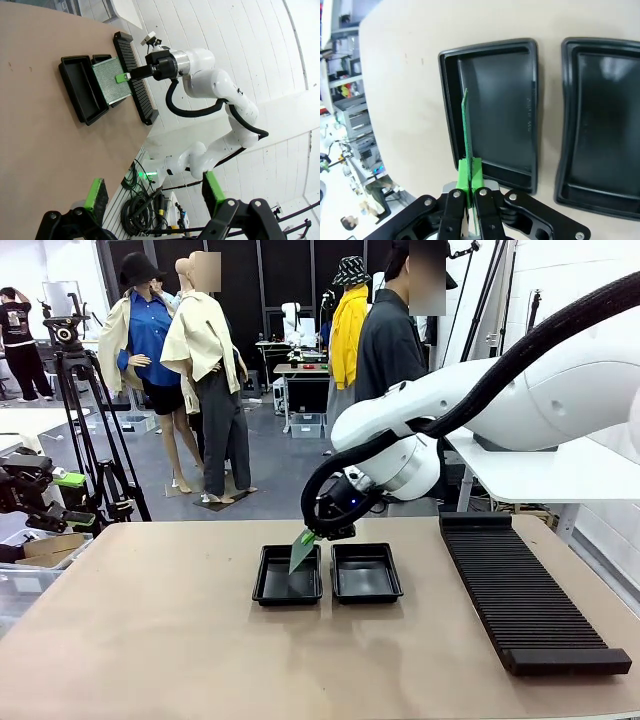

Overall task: Inspect and transfer BCBs to ESD trays.
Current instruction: Pick up the Blank PCB from the PCB Rack and place it in the left ESD tray.

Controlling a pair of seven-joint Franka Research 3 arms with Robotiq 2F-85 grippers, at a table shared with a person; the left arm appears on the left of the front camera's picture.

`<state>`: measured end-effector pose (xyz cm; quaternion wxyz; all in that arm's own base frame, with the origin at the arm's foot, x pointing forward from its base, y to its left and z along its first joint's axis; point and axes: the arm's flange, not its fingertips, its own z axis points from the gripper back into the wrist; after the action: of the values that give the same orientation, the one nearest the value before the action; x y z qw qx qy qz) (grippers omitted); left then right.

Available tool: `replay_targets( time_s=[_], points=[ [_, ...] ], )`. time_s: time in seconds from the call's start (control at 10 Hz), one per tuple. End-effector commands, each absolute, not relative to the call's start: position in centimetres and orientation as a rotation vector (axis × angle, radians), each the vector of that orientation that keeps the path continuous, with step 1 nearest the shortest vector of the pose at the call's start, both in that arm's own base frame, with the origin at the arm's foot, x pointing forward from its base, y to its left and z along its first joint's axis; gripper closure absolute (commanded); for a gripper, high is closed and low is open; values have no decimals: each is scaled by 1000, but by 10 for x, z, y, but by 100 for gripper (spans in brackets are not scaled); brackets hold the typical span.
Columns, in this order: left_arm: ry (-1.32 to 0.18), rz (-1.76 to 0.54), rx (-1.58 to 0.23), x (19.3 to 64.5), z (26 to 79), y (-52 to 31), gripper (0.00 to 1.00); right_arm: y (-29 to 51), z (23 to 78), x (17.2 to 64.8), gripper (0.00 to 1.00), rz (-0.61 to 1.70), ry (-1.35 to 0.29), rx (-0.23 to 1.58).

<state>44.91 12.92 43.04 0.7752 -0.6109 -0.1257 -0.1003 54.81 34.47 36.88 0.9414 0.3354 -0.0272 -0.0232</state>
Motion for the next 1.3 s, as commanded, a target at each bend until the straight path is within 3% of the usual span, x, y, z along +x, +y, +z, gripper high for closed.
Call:
replay_targets(
  time_s=[0.0, 1.2],
  points=[
    [-284, -211, -1318, 449, 431, 131, 0, 359, 360, 553, 100, -73, -81, 729],
    [-284, -211, -1318, 449, 431, 131, 0, 376, 336, 563, 100, -77, -59, 718]
  ],
)
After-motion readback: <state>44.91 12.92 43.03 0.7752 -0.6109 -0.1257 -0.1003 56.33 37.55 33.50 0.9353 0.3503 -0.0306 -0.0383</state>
